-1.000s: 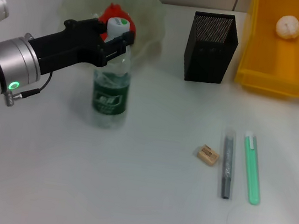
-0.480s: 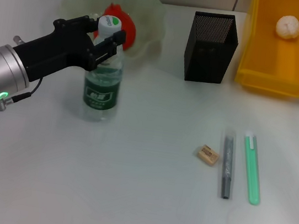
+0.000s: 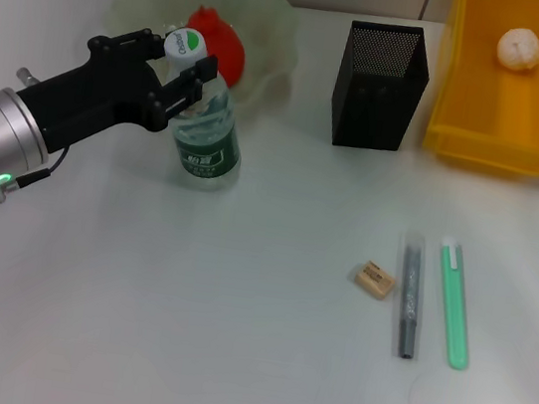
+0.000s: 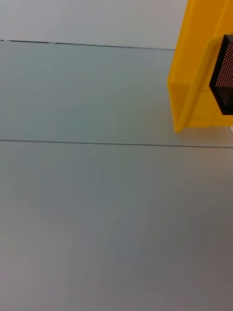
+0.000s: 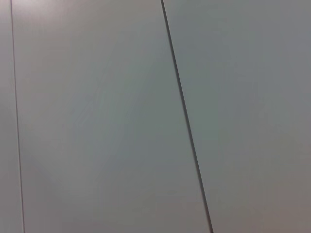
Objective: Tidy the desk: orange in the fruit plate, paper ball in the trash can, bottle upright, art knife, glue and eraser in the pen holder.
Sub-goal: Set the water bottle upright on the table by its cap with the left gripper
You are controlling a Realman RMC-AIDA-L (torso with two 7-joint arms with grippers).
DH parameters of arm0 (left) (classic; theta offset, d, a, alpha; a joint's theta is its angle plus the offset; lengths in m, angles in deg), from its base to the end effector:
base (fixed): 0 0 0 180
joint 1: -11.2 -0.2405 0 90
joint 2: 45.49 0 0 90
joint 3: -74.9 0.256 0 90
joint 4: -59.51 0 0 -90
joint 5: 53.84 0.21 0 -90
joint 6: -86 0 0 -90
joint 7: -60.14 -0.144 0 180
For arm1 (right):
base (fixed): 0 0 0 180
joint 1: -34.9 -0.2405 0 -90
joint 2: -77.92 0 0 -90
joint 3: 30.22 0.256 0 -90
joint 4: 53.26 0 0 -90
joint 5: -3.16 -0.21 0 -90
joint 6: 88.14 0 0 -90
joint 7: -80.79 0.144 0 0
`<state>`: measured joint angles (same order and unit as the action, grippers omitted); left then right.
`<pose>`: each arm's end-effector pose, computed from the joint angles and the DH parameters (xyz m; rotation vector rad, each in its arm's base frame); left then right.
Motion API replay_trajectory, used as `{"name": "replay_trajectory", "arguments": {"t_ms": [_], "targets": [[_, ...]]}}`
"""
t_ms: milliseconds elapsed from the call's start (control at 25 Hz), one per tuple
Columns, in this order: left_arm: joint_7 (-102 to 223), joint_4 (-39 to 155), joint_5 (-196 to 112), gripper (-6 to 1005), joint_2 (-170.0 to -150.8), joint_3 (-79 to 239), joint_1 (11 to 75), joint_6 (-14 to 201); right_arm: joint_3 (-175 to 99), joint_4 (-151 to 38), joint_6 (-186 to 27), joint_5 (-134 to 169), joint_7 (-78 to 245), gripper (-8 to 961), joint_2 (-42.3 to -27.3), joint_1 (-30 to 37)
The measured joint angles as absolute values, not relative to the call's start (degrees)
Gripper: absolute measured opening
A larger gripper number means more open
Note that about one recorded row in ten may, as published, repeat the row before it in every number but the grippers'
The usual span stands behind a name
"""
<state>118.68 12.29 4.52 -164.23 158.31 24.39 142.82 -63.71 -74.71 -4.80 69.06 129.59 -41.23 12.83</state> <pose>-0.2519 0.3312 -0.0183 -2.2670 -0.4369 -0.8113 0.3105 0.3251 0.0605 -1.7523 0.4798 1.1212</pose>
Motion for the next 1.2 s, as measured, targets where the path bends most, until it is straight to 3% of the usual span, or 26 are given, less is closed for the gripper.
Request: {"name": "replay_trajectory", "arguments": {"t_ms": [1200], "targets": [[116.5,13.9,4.6,452,-164.23,157.4,25.6,143.5,-63.5,-73.2,-4.1,69.1,129.5,650,-41.20,13.2]]}}
